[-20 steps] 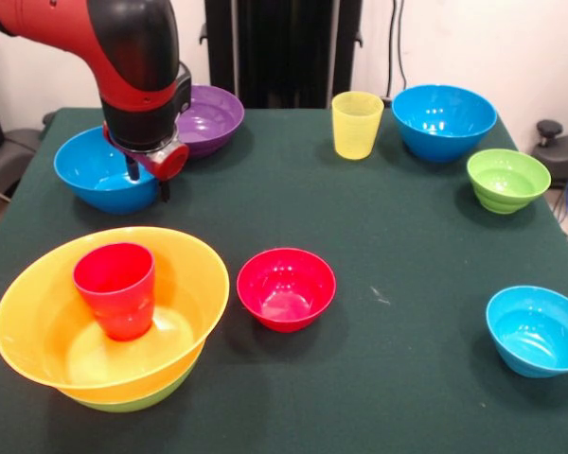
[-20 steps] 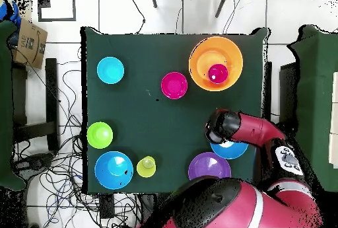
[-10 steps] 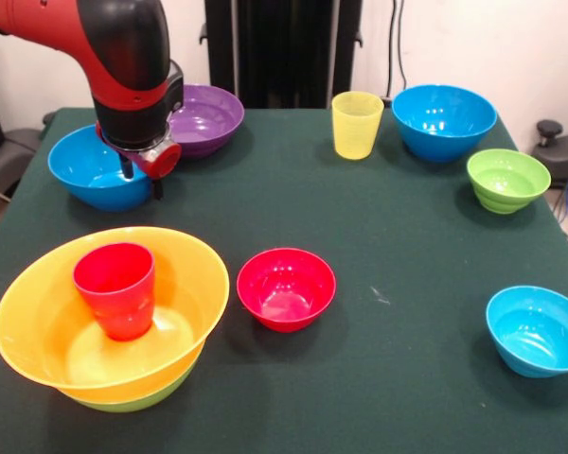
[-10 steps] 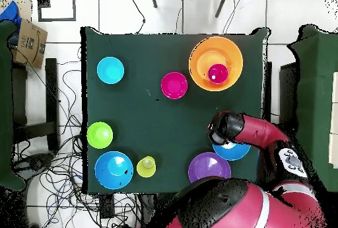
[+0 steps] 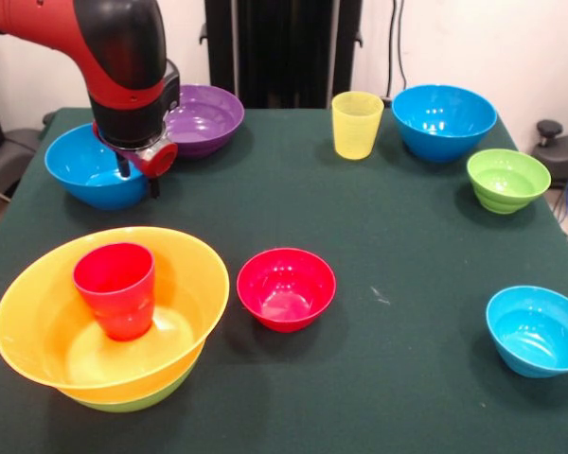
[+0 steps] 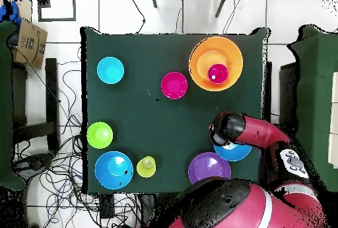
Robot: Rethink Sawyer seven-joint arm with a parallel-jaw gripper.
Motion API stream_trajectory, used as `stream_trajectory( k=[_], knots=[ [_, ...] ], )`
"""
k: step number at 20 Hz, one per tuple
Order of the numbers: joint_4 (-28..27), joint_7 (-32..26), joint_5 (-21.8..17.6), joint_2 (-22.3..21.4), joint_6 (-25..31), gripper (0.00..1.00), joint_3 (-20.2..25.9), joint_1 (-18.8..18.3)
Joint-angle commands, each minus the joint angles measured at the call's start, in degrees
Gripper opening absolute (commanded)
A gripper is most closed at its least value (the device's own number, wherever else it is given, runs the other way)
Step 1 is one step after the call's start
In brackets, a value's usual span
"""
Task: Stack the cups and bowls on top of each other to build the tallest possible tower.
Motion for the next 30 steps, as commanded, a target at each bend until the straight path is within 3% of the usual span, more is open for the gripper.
stream_trajectory(
  k=[1,30],
  knots=[
    [0.1,-5.9,-4.0,2.2,-3.3,1.0,6.5,-0.2],
    [-1.6,-6.9,-5.7,1.3,-1.6,1.0,7.2,0.4]
  ],
)
